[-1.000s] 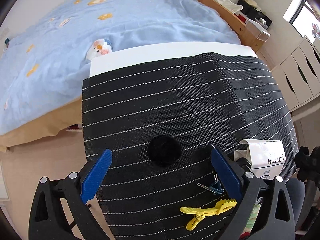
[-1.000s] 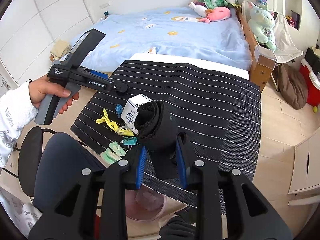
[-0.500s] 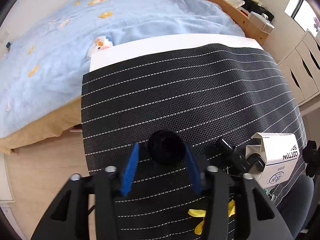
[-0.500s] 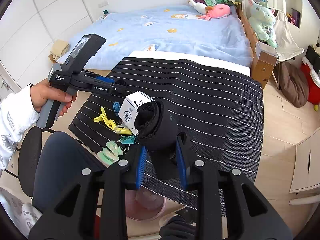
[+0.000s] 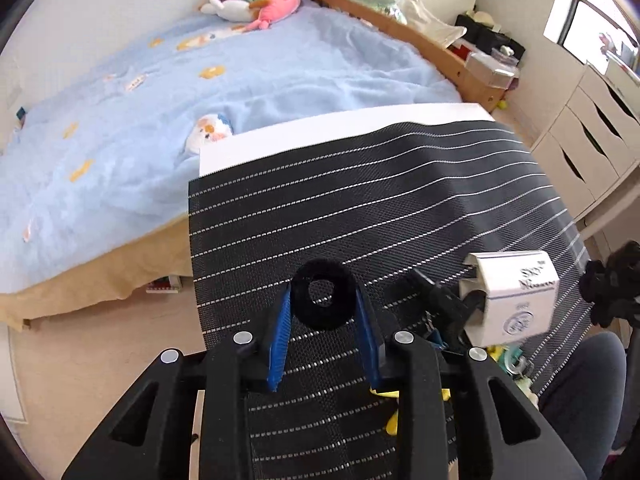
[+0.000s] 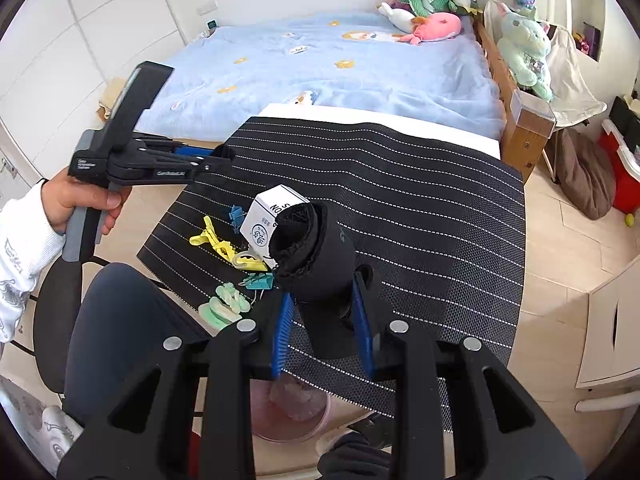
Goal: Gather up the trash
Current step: 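Drop the black sock and black hair tie into the pink wastebasket with both tools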
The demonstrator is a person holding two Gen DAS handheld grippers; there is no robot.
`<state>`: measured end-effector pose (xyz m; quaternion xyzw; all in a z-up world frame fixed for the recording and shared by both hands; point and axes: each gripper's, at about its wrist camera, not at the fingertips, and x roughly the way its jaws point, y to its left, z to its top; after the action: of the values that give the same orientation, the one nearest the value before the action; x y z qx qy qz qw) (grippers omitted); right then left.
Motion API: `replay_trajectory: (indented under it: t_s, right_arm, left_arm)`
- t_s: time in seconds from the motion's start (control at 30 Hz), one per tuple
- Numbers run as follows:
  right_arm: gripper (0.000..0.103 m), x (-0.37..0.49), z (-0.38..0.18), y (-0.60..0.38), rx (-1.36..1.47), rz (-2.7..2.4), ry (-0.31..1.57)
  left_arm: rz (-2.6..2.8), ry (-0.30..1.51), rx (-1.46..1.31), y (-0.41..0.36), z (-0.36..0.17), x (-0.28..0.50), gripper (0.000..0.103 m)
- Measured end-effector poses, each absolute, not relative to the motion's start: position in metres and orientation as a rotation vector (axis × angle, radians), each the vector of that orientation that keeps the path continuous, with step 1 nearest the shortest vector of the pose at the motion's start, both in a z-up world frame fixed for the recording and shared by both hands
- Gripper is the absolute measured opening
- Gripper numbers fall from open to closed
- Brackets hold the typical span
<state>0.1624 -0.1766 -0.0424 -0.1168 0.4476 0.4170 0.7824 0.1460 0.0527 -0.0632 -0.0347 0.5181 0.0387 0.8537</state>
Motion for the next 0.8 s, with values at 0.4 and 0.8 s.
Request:
replay_trajectory:
  t_s: [0.4, 0.8]
  right_arm:
    - [0.028, 0.138, -0.02, -0.187, -0.25, 0.905, 0.906]
    - [0.028, 0.084, 0.007, -0.2, -0.261, 0.96, 0.825]
  left_arm:
    - [-0.016, 0.909, 0.006, 0.007, -0.003, 0.082, 0.03]
    - [-0.078, 0.82, 0.004, -0.028, 0.02, 0.016, 0.03]
